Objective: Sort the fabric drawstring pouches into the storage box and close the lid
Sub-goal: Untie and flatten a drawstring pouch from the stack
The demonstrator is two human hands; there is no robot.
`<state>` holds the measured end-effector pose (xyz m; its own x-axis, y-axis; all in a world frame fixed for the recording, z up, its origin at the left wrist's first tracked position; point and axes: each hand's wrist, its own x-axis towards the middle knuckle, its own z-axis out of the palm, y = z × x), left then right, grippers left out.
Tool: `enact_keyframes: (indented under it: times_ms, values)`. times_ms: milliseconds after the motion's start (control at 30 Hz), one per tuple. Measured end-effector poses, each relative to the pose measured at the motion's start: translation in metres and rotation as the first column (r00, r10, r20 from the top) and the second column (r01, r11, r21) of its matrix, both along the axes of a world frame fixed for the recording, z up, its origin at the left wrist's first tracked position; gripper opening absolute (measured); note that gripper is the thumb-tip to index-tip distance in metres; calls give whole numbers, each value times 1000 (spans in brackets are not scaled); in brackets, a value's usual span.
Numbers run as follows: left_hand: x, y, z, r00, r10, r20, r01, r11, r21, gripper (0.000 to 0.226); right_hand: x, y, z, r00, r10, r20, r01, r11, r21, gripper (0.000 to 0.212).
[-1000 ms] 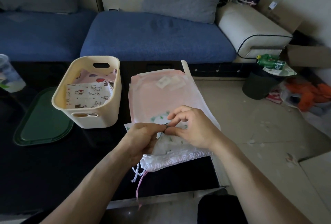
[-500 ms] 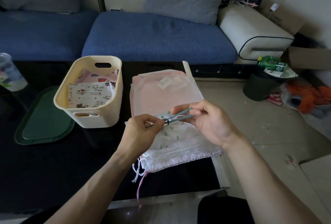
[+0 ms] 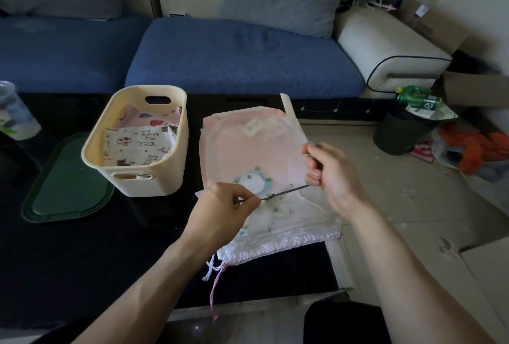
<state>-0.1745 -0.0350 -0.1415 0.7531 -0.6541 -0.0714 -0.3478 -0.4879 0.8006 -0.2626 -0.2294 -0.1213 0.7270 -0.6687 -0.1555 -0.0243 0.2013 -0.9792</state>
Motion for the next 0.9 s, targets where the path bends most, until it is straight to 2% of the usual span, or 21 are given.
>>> enact_keyframes:
  times_ms: [100,200,333,467,567,633,700,767,833,900]
  values:
    - [2,3,2,997,-24,70,21,999,39,21,-4,-5,-4,987,109,-120,-133,968,-211,19]
    - [6,5,3,995,-23,96,18,998,58,23,-6,-6,-7,946,144,-292,-255,884,-392,23]
    - [8,8,4,993,-54,109,44,995,87,22,-8,-8,-8,905,192,-380,-360,822,-442,24]
    - [8,10,3,984,-117,135,99,987,128,20,-6,-9,-11,877,94,-472,-383,729,-567,22]
    - [8,13,2,975,-156,156,137,983,124,21,-7,-6,-15,875,-30,-484,-335,683,-649,49]
    - [7,13,2,975,-171,145,154,981,119,21,-9,-1,-10,895,-18,-445,-338,623,-705,53]
    - [6,13,2,974,-184,129,168,978,124,20,-10,6,-5,882,143,-449,-446,563,-696,40]
    - [6,13,3,977,-190,98,178,977,120,19,-12,14,-3,795,305,-525,-602,508,-616,29]
    - [7,12,3,984,-173,28,169,979,115,19,-12,20,-6,715,370,-593,-696,459,-553,26]
    - [11,9,4,989,-133,-70,141,983,121,24,-11,23,-8,717,368,-592,-690,492,-530,22]
